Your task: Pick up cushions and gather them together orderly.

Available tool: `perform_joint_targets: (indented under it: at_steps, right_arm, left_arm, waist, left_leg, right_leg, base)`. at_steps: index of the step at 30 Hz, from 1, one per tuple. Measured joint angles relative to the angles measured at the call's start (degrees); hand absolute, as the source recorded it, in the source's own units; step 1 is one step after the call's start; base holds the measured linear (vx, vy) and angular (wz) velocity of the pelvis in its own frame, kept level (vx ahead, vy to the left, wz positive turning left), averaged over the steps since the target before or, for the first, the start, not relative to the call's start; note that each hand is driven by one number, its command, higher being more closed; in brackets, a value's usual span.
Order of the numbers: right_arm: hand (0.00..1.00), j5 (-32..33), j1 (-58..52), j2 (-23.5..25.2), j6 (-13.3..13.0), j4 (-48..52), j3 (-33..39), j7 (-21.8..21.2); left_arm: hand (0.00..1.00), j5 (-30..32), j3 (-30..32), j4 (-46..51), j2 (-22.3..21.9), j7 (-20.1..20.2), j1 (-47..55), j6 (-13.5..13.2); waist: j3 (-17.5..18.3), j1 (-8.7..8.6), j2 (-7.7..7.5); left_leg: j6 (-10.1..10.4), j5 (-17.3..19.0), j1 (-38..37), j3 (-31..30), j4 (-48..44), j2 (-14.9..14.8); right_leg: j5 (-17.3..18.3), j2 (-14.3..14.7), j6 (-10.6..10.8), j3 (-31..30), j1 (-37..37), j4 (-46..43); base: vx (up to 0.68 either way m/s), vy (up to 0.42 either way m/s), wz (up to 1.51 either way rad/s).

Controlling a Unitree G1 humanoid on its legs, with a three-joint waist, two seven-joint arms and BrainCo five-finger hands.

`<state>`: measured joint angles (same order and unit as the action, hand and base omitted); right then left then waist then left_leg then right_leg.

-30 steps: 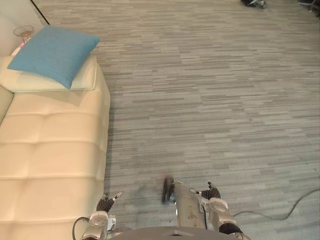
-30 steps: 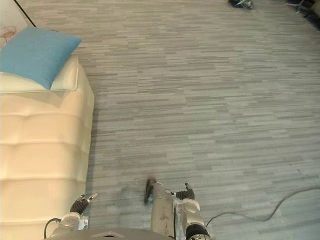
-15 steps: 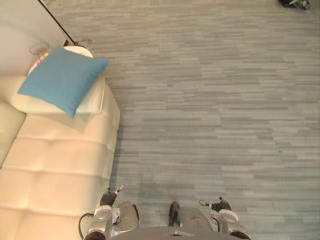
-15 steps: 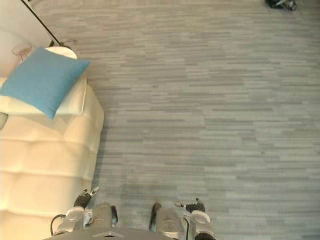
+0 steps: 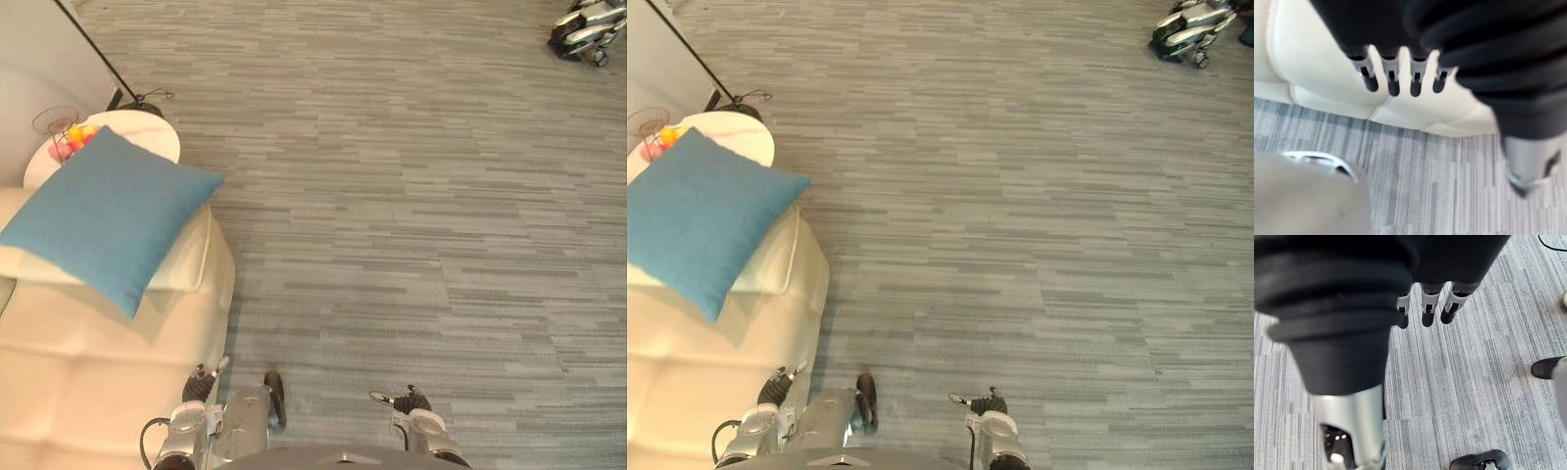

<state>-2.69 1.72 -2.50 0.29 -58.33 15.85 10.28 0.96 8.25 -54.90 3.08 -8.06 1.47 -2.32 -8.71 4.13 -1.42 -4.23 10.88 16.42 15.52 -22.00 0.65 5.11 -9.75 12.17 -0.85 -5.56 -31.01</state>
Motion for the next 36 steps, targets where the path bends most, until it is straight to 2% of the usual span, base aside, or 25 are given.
perform_joint_targets:
  at_steps: [1,2,3,5,7,8,10,11,12,13,14,15,17,20,21,22,23,24,26,27,28,31,32,34,36]
  right_arm:
    - [0.00,0.01,-0.41,0.10,0.05,-0.66,0.07,-0.14]
    - [0.00,0.00,-0.77,0.14,0.11,-1.17,0.07,-0.19]
    - [0.00,0.81,-1.76,0.46,0.26,-1.00,0.60,-0.53]
    - [0.00,0.06,-1.28,-0.16,-0.07,-0.65,0.19,-0.56]
    - [0.00,0.04,-0.85,-0.35,-0.16,-0.73,0.04,-1.14]
    - [0.00,0.05,-0.70,-0.35,-0.16,-0.72,0.07,-1.26]
    - [0.00,0.08,-0.53,-0.39,-0.18,0.33,0.17,-1.39]
    - [0.00,0.06,-0.66,-0.41,-0.10,1.11,0.23,-1.36]
    - [0.00,0.08,-0.68,-0.42,-0.10,1.19,0.28,-1.36]
    - [0.00,0.06,-0.95,-0.42,-0.04,1.16,0.54,-1.33]
    - [0.00,0.09,-1.46,-0.46,-0.02,1.16,0.75,-1.33]
    - [0.00,0.05,-1.45,-0.61,-0.01,1.20,1.02,-1.39]
    - [0.00,0.22,-1.24,-1.57,-0.11,1.38,2.72,-1.42]
    - [0.00,0.16,-1.46,-1.68,-0.09,1.82,2.90,-1.39]
    - [0.00,0.16,-2.00,-1.48,0.07,3.31,2.72,-1.38]
    - [0.00,0.18,-2.44,-1.31,-0.06,3.77,2.64,-1.36]
    - [0.00,0.15,-2.88,-1.21,-0.10,3.90,2.25,-1.36]
    - [0.00,0.16,-3.13,-0.77,-0.09,3.75,2.05,-1.35]
    - [0.00,0.21,-3.16,-0.22,-0.09,3.71,2.27,-1.35]
    - [0.00,0.33,-3.33,-0.19,-0.09,3.53,2.38,-1.37]
    - [0.00,0.64,-3.59,-0.29,-0.06,3.35,2.40,-1.38]
    - [0.00,0.69,-3.56,0.01,-0.04,3.03,2.37,-1.45]
    - [0.00,0.77,-3.50,0.16,-0.02,2.36,2.56,-1.44]
    - [0.00,0.75,-3.45,0.25,-0.04,1.70,2.87,-1.41]
    - [0.00,0.71,-3.27,0.08,0.03,1.08,2.87,-1.40]
  left_arm:
    - [0.00,0.10,-0.90,-0.39,0.35,0.00,-0.11,0.29]
    - [0.00,0.20,-1.60,-0.55,0.69,0.00,-0.06,0.59]
    - [0.00,0.32,-2.20,-0.84,1.00,-0.01,0.27,1.12]
    - [0.00,0.34,-2.47,-0.97,1.01,-0.12,1.14,1.29]
    - [0.00,0.33,-3.98,-0.94,0.82,-0.26,1.08,1.29]
    - [0.00,0.33,-3.95,-0.98,0.71,-0.28,1.12,1.30]
    - [0.00,0.32,-3.88,-1.12,0.20,-0.33,1.16,1.33]
    - [0.00,0.30,-3.87,-1.13,-0.01,-0.38,1.32,1.35]
    - [0.00,0.29,-3.81,-1.14,-0.46,-0.42,1.39,1.35]
    - [0.00,0.26,-3.33,-1.07,-0.78,-0.53,1.53,1.34]
    - [0.00,0.29,-2.56,-1.13,-0.86,-0.63,1.68,1.34]
    - [0.00,0.32,-1.80,-1.51,-1.02,-0.66,1.36,1.33]
    - [0.00,0.31,-0.68,-1.95,-2.84,-0.71,1.18,1.06]
    - [0.00,0.36,1.23,-1.79,-3.68,-0.79,1.25,1.07]
    - [0.00,0.37,2.46,-1.09,-3.95,-0.72,0.89,1.10]
    - [0.00,0.36,3.30,-0.56,-4.17,-0.73,0.80,1.12]
    - [0.00,0.35,3.64,0.22,-4.20,-0.73,0.88,1.13]
    - [0.00,0.32,3.99,0.88,-4.16,-0.74,0.80,1.13]
    - [0.00,0.24,3.71,1.56,-4.08,-0.79,1.05,1.12]
    - [0.00,0.20,2.62,1.37,-3.92,-1.08,1.18,1.15]
    - [0.00,0.08,1.45,1.31,-3.63,-1.21,1.47,1.17]
    - [0.00,0.10,-1.47,0.96,-2.97,-1.22,1.25,1.15]
    - [0.00,0.12,-2.29,-0.10,-1.77,-1.16,1.13,1.26]
    - [0.00,0.24,-2.86,-0.26,-1.17,-1.14,1.11,1.31]
    - [0.00,0.36,-3.88,-0.23,-0.61,-1.15,1.21,1.24]
  waist:
    - [-0.11,-0.77,-0.34]
    - [-0.23,-1.04,-0.45]
    - [-0.37,-1.36,-0.35]
    - [-0.75,-2.13,0.02]
    - [-1.38,-2.45,0.92]
    - [-1.38,-2.56,0.86]
    - [-1.61,-3.47,1.11]
    - [-1.90,-3.83,1.24]
    - [-1.96,-3.99,1.32]
    - [-2.10,-4.06,0.83]
    - [-2.40,-4.01,0.43]
    - [-2.27,-3.99,0.53]
    - [-2.35,-3.57,3.00]
    - [-2.05,-3.79,3.55]
    - [-2.11,-4.40,3.54]
    - [-2.18,-4.33,3.51]
    - [-2.19,-3.58,3.51]
    - [-2.19,-2.46,3.43]
    - [-2.31,-2.22,3.27]
    - [-2.15,-2.41,3.35]
    - [-0.55,-2.78,3.59]
    - [0.05,-2.72,3.30]
    - [-0.21,-2.59,2.69]
    - [-0.39,-2.79,1.62]
    - [-0.39,-2.67,1.57]
  left_leg:
    - [-0.29,0.65,-2.16,-0.26,0.88,1.32]
    - [-0.69,0.91,-3.57,-0.42,1.28,1.92]
    - [-1.40,1.72,-7.03,-0.92,2.41,2.97]
    - [-1.80,2.50,-14.25,-2.38,5.97,4.02]
    - [-1.85,2.46,-20.46,-5.54,8.81,3.80]
    - [-1.86,2.47,-21.28,-6.45,9.16,3.60]
    - [-2.06,2.66,-23.15,-11.06,9.30,2.00]
    - [-1.55,2.95,-24.32,-13.66,9.45,0.95]
    - [-1.00,3.28,-24.76,-14.62,9.46,0.49]
    - [0.47,4.41,-25.97,-17.26,9.33,0.11]
    - [2.29,6.68,-27.44,-20.37,9.01,-0.31]
    - [3.03,7.36,-27.98,-21.59,8.91,-1.15]
    - [5.15,6.28,-28.06,-23.94,8.76,-3.21]
    - [7.52,5.23,-26.56,-24.22,6.15,-4.45]
    - [10.07,4.83,-21.49,-23.60,-2.40,-5.34]
    - [11.54,4.78,-18.97,-22.36,-7.23,-6.03]
    - [11.96,4.66,-15.87,-19.43,-13.34,-7.63]
    - [11.53,4.50,-12.27,-13.31,-18.64,-11.00]
    - [9.90,3.48,-10.31,-7.35,-17.42,-13.21]
    - [7.99,0.97,-9.62,-2.64,-12.93,-14.22]
    - [8.29,0.47,-10.38,0.69,-7.50,-13.23]
    - [8.44,-0.78,-12.45,3.39,3.92,-10.32]
    - [8.12,-2.92,-12.25,3.60,6.37,-8.99]
    - [8.35,-5.54,-11.94,5.05,6.76,-7.59]
    - [8.18,-7.42,-12.52,8.44,8.21,-7.22]
  right_leg:
    - [-0.42,-0.39,3.94,-1.36,4.08,-10.36]
    - [-0.36,-0.57,4.64,-1.37,6.07,-15.48]
    - [0.26,-1.23,4.03,0.46,9.09,-24.04]
    - [4.99,-2.35,-3.09,6.55,12.71,-30.57]
    - [11.39,-0.48,-7.13,12.06,17.21,-25.06]
    - [12.23,0.32,-7.68,12.15,18.25,-22.72]
    - [12.51,4.59,-8.52,9.60,21.57,-8.96]
    - [9.80,6.79,-8.32,6.00,22.71,0.06]
    - [8.14,7.44,-8.20,4.65,22.81,3.48]
    - [3.26,8.03,-7.94,1.15,22.67,11.03]
    - [-6.04,7.81,-7.07,-1.14,21.52,14.02]
    - [-5.44,8.19,-8.09,-0.23,21.09,12.96]
    - [0.01,8.04,-9.97,3.93,21.70,7.09]
    - [3.35,6.73,-11.47,8.12,20.67,4.94]
    - [4.54,5.58,-12.15,12.11,18.44,5.94]
    - [4.88,5.32,-12.48,13.75,17.14,6.65]
    - [5.34,5.16,-13.18,15.96,15.32,7.32]
    - [5.71,4.86,-13.76,19.50,12.58,8.26]
    - [5.70,4.08,-13.73,22.45,10.22,9.33]
    - [5.55,3.58,-13.22,24.42,8.94,10.05]
    - [4.68,2.87,-11.72,25.29,8.46,12.02]
    - [3.16,2.17,-10.02,27.30,8.35,16.31]
    - [2.08,1.31,-9.86,28.98,7.70,17.78]
    - [1.48,-0.13,-9.28,30.45,6.32,19.23]
    - [0.06,-0.51,-9.28,31.53,4.95,21.06]
  base:
    - [0.41,0.201,0.09]
    - [0.34,0.130,0.26]
    - [0.35,0.110,0.21]
    - [0.51,0.136,0.23]
    - [0.43,0.025,0.54]
    - [0.30,-0.049,0.74]
    - [0.42,-0.151,1.11]
    - [0.46,-0.191,1.21]
    - [0.40,-0.202,1.25]
    - [0.42,-0.271,1.29]
    - [0.43,-0.310,1.27]
    - [0.41,-0.328,0.99]
    - [0.38,-0.310,0.75]
    - [0.31,-0.247,0.88]
    - [0.20,-0.169,1.26]
    - [0.23,-0.192,1.43]
    - [0.19,-0.157,1.19]
    - [0.21,-0.136,1.18]
    - [0.13,-0.050,0.94]
    - [0.11,0.012,1.10]
    - [0.12,0.035,1.14]
    - [0.06,0.126,0.97]
    - [0.01,0.127,0.80]
    - [-0.02,0.101,0.63]
    - [-0.06,0.050,0.38]
